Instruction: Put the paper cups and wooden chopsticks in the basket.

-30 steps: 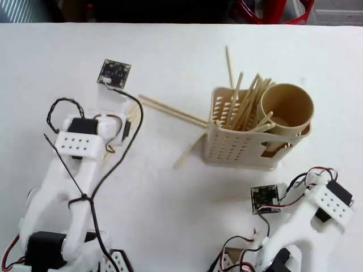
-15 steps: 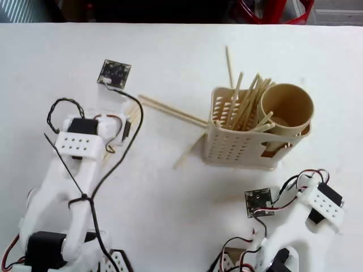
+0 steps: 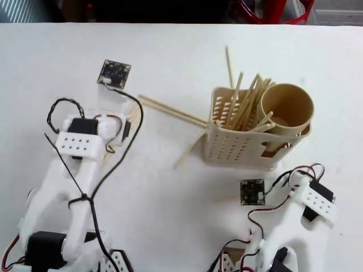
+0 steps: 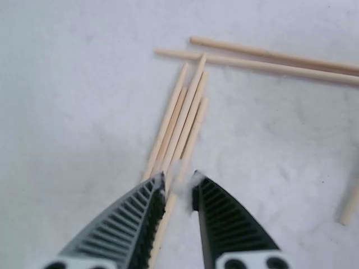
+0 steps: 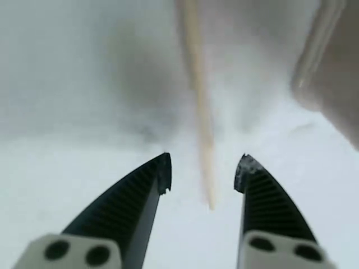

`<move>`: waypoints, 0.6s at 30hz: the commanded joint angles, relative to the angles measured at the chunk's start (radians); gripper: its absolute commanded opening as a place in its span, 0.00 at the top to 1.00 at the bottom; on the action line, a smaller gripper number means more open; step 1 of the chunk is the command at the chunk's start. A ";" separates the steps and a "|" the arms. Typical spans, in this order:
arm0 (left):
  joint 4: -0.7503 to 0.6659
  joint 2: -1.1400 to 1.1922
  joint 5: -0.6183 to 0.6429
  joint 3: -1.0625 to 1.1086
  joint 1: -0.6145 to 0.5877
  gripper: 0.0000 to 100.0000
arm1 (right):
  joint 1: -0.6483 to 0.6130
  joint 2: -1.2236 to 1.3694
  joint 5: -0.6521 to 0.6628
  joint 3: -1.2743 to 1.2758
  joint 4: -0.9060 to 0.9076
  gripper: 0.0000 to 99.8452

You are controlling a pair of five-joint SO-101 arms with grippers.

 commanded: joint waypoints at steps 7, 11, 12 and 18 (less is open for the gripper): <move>-0.012 -0.012 0.000 -0.005 -0.010 0.90 | -0.062 -0.001 0.015 0.038 -0.013 0.81; -0.011 -0.012 0.000 -0.005 -0.010 0.90 | -0.084 0.038 0.043 0.054 -0.018 0.86; -0.011 -0.012 0.000 -0.005 -0.010 0.90 | -0.085 0.058 0.029 0.052 -0.038 0.86; -0.011 -0.012 0.000 -0.005 -0.008 0.90 | -0.088 0.217 -0.044 0.044 -0.209 0.84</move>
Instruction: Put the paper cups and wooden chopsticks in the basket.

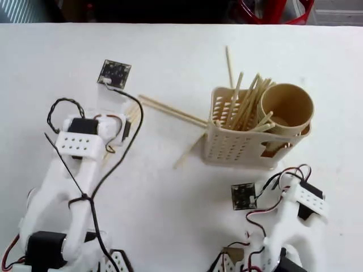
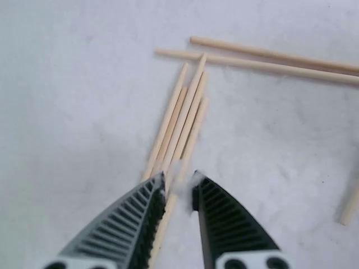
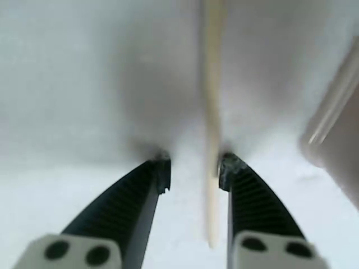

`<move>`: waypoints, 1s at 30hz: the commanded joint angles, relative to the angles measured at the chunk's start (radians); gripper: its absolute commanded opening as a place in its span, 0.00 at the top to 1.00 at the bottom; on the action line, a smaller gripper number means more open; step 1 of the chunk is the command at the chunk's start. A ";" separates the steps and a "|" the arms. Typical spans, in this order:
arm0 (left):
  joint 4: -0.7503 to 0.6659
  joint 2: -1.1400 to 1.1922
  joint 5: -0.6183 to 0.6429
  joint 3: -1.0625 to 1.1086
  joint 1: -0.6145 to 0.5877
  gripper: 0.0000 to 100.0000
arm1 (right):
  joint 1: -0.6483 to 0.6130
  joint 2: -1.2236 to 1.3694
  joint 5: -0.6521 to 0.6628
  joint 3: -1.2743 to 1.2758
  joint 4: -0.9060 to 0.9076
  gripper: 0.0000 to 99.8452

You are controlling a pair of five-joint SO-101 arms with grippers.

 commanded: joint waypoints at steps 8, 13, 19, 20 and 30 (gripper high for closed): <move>-0.015 -0.012 0.000 -0.005 -0.008 0.90 | 0.016 0.082 -0.023 -0.069 0.022 0.98; -0.017 -0.012 0.000 -0.005 -0.008 0.90 | 0.120 0.082 -0.023 -0.071 0.022 0.98; -0.017 -0.008 0.000 -0.005 -0.008 0.90 | 0.254 0.082 -0.029 -0.109 0.027 0.98; -0.017 -0.008 0.000 -0.005 -0.008 0.90 | 0.262 0.081 -0.041 -0.109 0.039 0.98; -0.018 -0.005 0.000 -0.005 -0.008 0.90 | 0.268 -0.321 -0.341 -0.109 0.337 0.98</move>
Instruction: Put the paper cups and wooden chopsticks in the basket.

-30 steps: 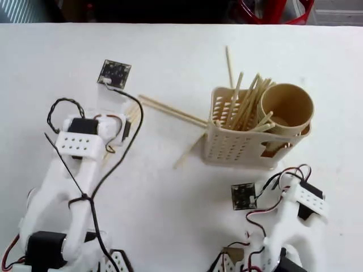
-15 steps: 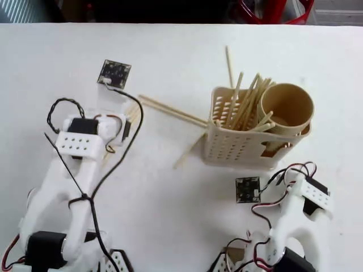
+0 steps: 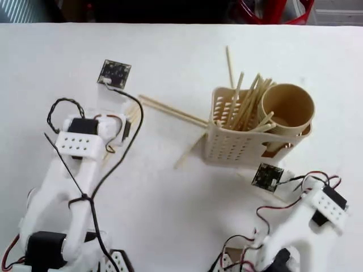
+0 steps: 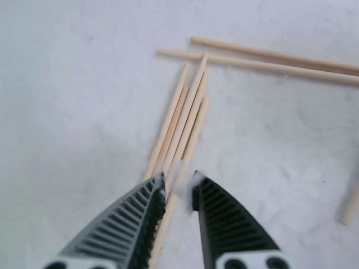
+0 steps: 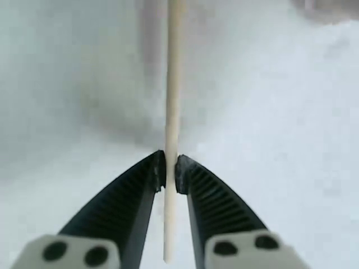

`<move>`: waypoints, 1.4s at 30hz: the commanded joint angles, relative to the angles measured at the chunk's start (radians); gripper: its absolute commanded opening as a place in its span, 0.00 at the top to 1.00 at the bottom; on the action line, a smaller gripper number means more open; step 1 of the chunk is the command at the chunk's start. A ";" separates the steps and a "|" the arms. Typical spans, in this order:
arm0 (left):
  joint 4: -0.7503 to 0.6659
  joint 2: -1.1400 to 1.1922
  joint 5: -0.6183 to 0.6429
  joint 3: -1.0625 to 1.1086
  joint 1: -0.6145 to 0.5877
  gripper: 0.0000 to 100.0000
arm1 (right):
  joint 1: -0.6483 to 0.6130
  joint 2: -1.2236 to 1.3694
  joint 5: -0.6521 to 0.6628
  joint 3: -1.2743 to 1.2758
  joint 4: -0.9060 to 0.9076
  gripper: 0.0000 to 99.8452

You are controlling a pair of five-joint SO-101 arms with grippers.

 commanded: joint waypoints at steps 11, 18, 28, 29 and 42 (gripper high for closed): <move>-0.018 -0.005 0.000 -0.005 -0.008 0.90 | -0.033 -0.777 -0.127 -0.009 0.561 0.98; -0.018 -0.005 -0.002 -0.005 -0.008 0.90 | -0.222 -1.000 -0.420 -0.026 0.705 0.98; -0.018 -0.004 -0.002 -0.005 -0.008 0.90 | -0.575 -0.938 -1.120 -0.445 0.773 0.98; -0.020 -0.004 -0.002 -0.005 -0.008 0.90 | -0.610 -0.928 -1.162 -0.491 0.777 0.98; -0.101 -0.004 -0.006 0.043 -0.008 0.90 | -0.835 -0.684 -1.620 -0.833 0.421 0.98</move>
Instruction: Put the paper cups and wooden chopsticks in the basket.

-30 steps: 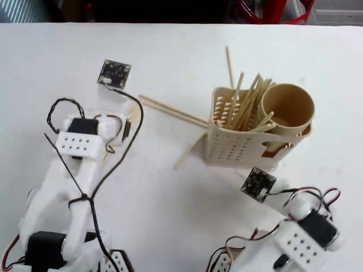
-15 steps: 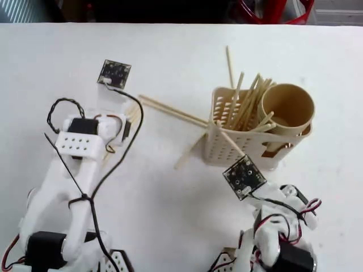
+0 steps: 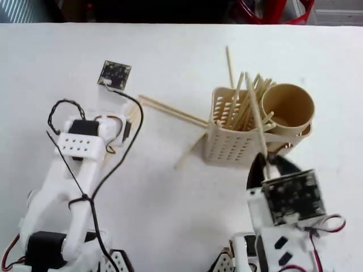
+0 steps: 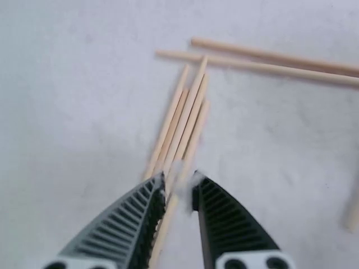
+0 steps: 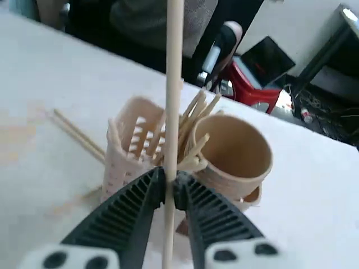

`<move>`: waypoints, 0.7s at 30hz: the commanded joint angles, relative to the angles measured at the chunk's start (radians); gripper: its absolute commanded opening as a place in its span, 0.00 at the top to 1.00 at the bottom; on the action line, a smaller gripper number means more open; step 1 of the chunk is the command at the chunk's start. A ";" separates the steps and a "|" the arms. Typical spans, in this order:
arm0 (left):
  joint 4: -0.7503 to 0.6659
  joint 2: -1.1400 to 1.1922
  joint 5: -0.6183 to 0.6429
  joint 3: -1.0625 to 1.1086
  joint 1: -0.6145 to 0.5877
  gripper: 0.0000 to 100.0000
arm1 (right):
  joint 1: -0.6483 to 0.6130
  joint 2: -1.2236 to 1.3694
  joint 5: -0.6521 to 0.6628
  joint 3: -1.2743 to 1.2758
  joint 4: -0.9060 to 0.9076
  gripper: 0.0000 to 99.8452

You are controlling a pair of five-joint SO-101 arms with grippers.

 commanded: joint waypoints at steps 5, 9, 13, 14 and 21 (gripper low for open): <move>-0.068 -0.005 -0.006 0.014 -0.008 0.90 | -0.019 0.229 -0.233 -0.020 -0.486 0.98; -0.068 -0.005 -0.006 0.014 -0.008 0.90 | -0.042 0.338 -0.367 -0.014 -0.657 0.98; -0.068 -0.005 -0.006 0.014 -0.008 0.90 | -0.081 0.423 -0.376 -0.009 -0.722 0.98; -0.068 -0.005 -0.006 0.014 -0.008 0.90 | -0.085 0.435 -0.373 0.005 -0.727 0.98; -0.068 -0.005 -0.008 0.014 -0.010 0.90 | -0.054 0.452 -0.255 0.244 -0.934 0.98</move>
